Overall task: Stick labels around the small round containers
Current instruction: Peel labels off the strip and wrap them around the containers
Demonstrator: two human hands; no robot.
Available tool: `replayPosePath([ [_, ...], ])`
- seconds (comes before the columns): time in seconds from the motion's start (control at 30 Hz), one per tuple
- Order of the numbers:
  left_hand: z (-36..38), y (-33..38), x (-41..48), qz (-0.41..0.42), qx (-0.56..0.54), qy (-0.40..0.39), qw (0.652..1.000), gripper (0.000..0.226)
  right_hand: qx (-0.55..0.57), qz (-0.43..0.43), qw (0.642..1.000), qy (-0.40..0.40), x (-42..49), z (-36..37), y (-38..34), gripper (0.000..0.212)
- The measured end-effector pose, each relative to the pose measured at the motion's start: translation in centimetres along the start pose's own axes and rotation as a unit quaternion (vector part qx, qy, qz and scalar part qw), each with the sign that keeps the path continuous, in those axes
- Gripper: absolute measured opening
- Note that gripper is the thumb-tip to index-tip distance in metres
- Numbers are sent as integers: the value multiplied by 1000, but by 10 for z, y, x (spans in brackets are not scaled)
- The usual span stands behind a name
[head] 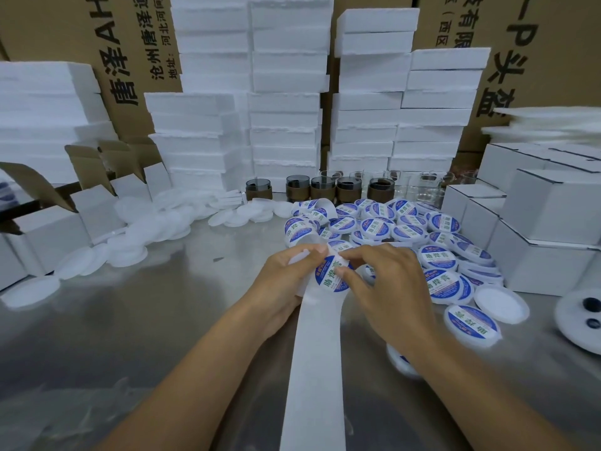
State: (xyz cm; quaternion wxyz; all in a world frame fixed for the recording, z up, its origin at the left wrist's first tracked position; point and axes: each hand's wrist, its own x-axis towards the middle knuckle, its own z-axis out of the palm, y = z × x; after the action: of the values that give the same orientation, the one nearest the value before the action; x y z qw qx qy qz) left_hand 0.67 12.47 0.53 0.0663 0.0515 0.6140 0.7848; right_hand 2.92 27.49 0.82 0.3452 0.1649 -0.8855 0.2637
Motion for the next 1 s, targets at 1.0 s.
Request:
replayPosePath([
  [1.0,-12,14,8,127,56,248,959,22,608,325,725,7,20,-28,-7,23],
])
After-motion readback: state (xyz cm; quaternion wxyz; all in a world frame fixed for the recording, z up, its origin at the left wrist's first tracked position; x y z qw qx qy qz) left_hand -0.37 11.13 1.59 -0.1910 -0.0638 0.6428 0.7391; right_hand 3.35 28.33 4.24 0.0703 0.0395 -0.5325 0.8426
